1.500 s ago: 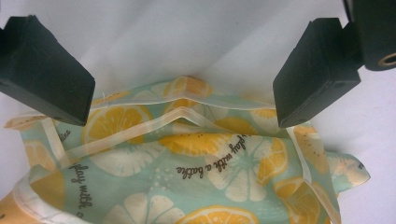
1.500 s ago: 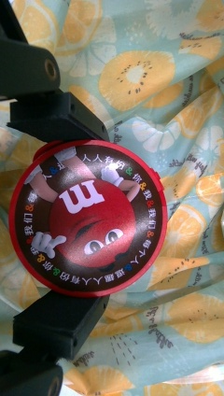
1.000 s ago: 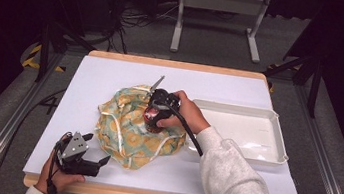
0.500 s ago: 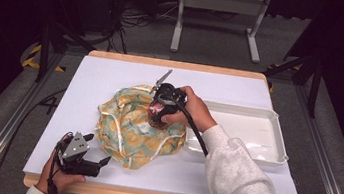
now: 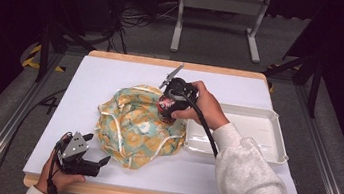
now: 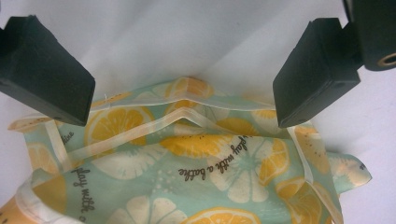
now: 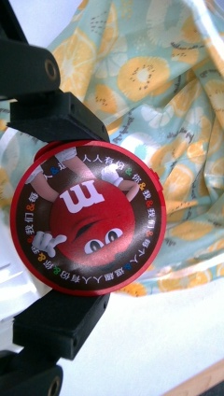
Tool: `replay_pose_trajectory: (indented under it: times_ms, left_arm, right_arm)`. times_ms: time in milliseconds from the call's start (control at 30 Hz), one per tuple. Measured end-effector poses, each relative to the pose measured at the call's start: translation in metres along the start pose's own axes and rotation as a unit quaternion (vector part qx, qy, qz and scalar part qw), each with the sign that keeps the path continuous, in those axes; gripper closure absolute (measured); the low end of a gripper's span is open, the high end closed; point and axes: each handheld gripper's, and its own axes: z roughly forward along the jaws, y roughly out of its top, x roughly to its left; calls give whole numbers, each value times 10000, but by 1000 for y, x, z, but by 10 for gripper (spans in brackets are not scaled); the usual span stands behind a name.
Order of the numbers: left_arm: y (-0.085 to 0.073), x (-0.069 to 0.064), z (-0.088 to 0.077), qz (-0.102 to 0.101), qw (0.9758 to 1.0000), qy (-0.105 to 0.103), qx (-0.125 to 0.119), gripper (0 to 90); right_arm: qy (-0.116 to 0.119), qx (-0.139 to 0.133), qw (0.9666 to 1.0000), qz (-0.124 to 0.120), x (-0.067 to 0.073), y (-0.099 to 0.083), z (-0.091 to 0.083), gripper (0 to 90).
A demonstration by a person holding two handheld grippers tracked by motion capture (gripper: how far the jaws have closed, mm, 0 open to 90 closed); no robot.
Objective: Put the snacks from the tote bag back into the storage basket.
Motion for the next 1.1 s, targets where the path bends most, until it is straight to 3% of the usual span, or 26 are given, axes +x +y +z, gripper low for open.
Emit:
replay_pose_trajectory:
  times_ms: [233, 600, 1100]
  left_arm:
    - [0, 0, 1, 2, 10000, 0, 2, 62]
    - [1, 0, 1, 8, 10000, 0, -10, 62]
    - [3, -1, 3, 59, 10000, -33, 30, 62]
  right_arm:
    - [-153, -24, 9997, 166, -8, -11, -14, 256]
    - [-179, 39, 9994, 299, -20, -31, -29, 256]
    - [-361, 474, 9961, 644, -47, -81, -43, 255]
